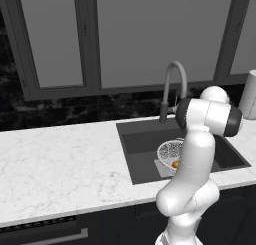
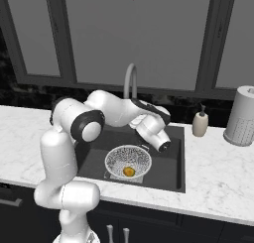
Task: Put the colander in the sink, put the mango in the colander, and turn on the sink faucet and pour water over the colander.
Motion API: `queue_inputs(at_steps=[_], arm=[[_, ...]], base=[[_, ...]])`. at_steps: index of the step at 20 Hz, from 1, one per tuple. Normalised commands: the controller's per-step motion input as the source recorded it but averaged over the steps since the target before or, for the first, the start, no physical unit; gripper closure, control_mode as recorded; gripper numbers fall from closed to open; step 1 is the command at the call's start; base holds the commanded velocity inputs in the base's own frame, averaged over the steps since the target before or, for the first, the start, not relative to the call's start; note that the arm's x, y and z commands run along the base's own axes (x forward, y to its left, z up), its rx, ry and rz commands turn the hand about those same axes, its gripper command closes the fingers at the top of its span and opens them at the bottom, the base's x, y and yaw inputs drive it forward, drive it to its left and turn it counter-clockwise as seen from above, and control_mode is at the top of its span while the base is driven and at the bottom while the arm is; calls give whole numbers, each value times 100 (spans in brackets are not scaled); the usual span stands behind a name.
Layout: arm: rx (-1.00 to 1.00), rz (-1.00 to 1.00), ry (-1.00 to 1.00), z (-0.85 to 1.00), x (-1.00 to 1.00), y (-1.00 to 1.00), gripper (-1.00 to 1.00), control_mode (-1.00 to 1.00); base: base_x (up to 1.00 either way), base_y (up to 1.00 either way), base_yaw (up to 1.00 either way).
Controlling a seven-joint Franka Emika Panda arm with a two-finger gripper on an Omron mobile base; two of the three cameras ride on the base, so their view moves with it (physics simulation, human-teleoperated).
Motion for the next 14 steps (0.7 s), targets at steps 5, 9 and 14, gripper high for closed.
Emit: queue_inputs(at_steps=[5,9,14], arm=[[0,0,0,0,35,-1,-100,-100],[0,0,0,0,40,0,-100,-100],[0,0,0,0,43,0,-100,-100]], base=[[0,0,0],[0,0,0],[0,0,0]])
